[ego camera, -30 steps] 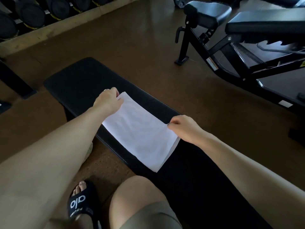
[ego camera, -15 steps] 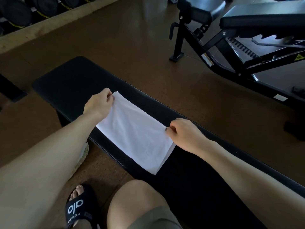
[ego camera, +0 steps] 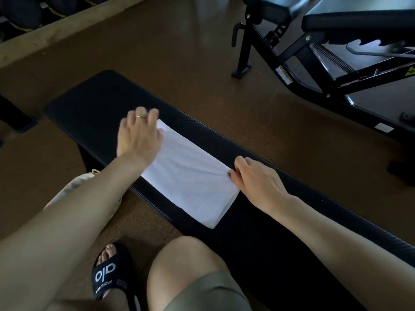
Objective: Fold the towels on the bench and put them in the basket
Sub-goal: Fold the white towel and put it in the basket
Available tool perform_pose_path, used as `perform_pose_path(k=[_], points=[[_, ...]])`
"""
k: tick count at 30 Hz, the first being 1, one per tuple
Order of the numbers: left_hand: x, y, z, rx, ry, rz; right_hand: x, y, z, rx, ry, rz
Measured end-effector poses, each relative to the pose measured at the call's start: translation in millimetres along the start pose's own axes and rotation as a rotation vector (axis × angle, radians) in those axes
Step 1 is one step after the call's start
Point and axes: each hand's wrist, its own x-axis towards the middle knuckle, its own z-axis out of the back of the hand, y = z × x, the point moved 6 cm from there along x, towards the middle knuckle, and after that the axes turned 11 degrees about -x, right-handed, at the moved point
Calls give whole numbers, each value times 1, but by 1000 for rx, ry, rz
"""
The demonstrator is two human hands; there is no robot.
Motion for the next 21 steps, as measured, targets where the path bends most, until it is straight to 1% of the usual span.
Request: perform_pose_path(k=[2,3,4,6,7,8,11,13,16,21], points=[[-27,-48,13,-99,-62,-288,0,0,3,25,-15,-12],[-47,-72,13,-174,-48,-419,1,1,6,22,-59,-2],[-66,-91,8,-228,49,-487,1,3,10,-4,-133,25],[-94,-107,-13,-213,318,-451,-3,17,18,-43,-259,107],[-101,-106,-24,-190,407,-403,-5,26,18,-28,-274,155],[-105,-102,-31,-186,454,-362,-7,36,14,-4,-232,193],[-106,-97,-42,-194,450,-348,-15,42,-11,29,0,190],[-105,-92,-43,-208,455,-329,-20,28,-25,12,94,159],[-94,-64,-43,-228,476,-206,-23,11,-30,-44,116,129],[-72,-3,-39,-201,462,-12,-22,12,-31,-53,136,103]])
